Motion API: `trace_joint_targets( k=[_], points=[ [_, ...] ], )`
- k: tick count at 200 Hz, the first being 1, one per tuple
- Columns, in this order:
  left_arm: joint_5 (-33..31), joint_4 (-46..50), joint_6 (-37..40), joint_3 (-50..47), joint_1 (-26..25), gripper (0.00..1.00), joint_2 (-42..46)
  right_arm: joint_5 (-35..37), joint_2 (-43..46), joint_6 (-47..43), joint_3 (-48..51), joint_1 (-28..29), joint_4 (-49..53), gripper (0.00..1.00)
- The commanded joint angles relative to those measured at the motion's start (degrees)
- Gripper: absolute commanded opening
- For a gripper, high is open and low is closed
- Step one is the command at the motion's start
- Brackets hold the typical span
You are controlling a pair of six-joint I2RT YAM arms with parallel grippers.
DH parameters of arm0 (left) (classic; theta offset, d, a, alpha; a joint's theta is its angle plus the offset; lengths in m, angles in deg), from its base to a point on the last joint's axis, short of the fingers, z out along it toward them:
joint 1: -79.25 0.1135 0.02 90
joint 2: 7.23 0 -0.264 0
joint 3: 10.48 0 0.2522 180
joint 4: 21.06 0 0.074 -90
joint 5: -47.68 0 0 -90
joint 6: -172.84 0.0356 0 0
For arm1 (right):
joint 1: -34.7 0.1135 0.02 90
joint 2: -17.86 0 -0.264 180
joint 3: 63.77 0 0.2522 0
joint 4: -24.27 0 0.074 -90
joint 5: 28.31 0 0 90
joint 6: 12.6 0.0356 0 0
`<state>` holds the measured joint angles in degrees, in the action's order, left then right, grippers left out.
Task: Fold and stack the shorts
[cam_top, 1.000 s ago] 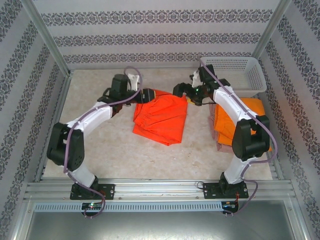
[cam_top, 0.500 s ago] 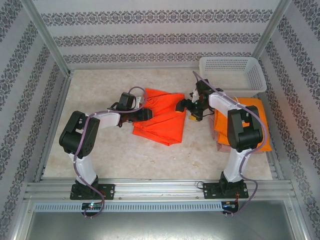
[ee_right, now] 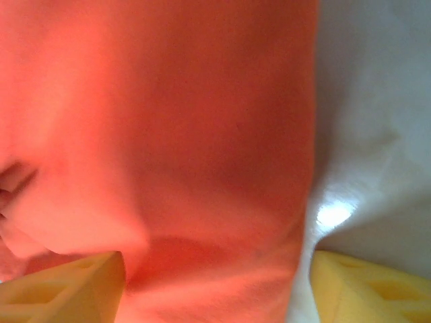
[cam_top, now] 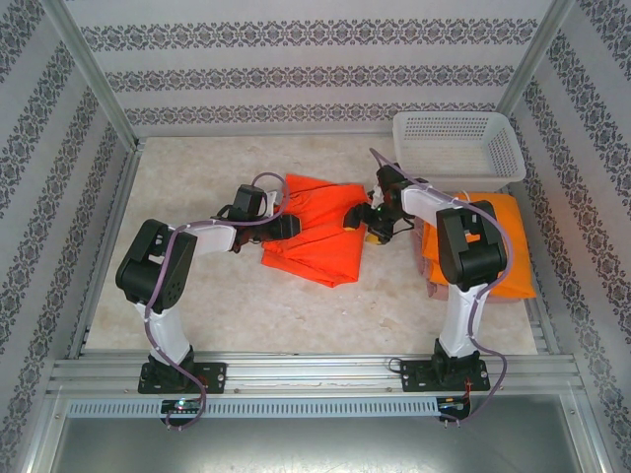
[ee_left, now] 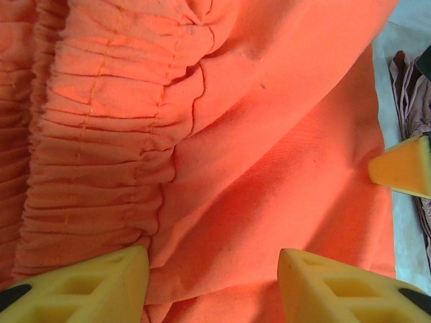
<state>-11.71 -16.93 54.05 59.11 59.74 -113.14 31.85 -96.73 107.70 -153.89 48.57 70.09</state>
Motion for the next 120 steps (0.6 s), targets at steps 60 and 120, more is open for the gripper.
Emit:
trace_joint_targets(
  k=[60,120],
  points=[
    [-1.48,0.87,-1.83,-1.81,0.21,0.58,4.7,3.82,-1.38,-0.63,-2.39,3.8,0.34,0.18],
    [-2.8,-0.17,-2.18,-3.63,1.07,0.71,13.88,22.25,10.53,-12.91,-4.84,3.62,17.76,0.0]
  ],
)
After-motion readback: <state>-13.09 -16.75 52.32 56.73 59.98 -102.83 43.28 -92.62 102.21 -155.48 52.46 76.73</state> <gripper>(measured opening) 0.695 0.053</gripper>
